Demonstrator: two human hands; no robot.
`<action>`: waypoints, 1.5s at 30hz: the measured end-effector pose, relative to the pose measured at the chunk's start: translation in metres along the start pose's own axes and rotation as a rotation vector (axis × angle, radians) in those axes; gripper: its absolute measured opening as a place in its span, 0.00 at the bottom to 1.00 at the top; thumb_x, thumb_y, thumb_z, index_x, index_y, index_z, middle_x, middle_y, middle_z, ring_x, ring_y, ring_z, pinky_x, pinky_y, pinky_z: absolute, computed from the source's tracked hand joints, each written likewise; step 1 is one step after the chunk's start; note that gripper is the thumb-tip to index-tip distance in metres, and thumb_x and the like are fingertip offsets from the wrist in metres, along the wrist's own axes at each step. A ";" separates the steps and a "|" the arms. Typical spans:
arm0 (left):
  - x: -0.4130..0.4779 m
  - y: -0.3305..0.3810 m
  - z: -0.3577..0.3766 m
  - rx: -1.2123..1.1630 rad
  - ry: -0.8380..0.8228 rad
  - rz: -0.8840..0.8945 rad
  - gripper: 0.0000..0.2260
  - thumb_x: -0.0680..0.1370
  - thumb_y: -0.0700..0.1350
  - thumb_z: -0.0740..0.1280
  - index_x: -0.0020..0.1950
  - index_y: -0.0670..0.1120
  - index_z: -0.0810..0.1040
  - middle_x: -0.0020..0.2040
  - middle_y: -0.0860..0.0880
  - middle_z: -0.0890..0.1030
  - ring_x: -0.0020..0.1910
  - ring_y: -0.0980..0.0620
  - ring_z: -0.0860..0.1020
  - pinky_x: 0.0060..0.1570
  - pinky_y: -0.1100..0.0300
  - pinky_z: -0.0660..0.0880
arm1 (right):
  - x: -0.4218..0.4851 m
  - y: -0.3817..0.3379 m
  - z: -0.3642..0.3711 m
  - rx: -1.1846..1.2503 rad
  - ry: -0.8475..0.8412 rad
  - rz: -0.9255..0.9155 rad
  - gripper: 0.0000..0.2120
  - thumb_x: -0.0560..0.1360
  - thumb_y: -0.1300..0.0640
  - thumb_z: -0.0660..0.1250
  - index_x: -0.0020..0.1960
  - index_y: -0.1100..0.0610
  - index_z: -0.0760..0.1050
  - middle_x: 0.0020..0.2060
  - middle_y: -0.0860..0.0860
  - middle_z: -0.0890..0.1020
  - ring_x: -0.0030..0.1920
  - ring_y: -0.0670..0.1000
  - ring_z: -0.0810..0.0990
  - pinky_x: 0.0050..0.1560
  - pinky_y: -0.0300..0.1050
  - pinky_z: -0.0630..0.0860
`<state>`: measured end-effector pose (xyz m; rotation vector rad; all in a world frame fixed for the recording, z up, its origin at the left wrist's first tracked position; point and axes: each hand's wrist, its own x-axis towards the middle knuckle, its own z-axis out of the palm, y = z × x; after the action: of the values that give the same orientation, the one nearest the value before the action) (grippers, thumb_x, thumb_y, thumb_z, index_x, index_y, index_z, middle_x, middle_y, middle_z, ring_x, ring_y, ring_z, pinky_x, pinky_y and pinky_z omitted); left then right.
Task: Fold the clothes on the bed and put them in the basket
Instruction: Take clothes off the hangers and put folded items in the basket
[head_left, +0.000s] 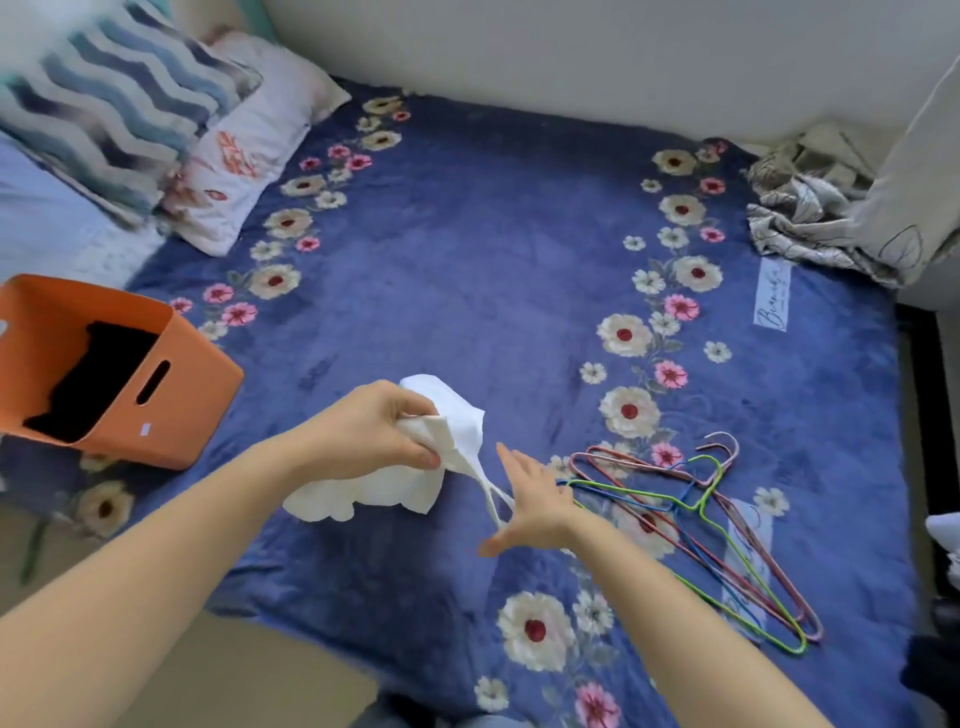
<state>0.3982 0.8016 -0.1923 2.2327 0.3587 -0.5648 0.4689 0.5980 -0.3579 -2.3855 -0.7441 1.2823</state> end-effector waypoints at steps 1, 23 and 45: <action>-0.007 0.001 -0.008 -0.028 0.022 0.029 0.03 0.71 0.45 0.74 0.42 0.53 0.82 0.41 0.49 0.82 0.39 0.51 0.79 0.43 0.52 0.76 | 0.002 -0.012 0.011 -0.034 0.058 -0.004 0.52 0.66 0.42 0.75 0.79 0.49 0.49 0.76 0.49 0.55 0.77 0.51 0.50 0.72 0.60 0.54; -0.048 -0.073 -0.315 -0.324 0.169 0.418 0.11 0.81 0.43 0.62 0.49 0.56 0.82 0.39 0.59 0.84 0.37 0.62 0.82 0.33 0.70 0.76 | -0.145 -0.269 -0.197 0.002 0.565 0.048 0.08 0.64 0.61 0.79 0.38 0.58 0.81 0.32 0.53 0.82 0.31 0.49 0.79 0.35 0.45 0.76; 0.143 0.012 -0.334 -0.866 0.895 0.493 0.09 0.75 0.37 0.58 0.41 0.50 0.67 0.38 0.52 0.73 0.35 0.55 0.73 0.34 0.56 0.74 | -0.021 -0.221 -0.318 0.912 1.548 -0.107 0.10 0.73 0.68 0.57 0.40 0.53 0.69 0.35 0.51 0.74 0.35 0.48 0.71 0.37 0.45 0.69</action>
<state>0.6203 1.0573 -0.0592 1.4882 0.3691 0.7648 0.6633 0.7513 -0.0589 -1.7069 0.2038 -0.4310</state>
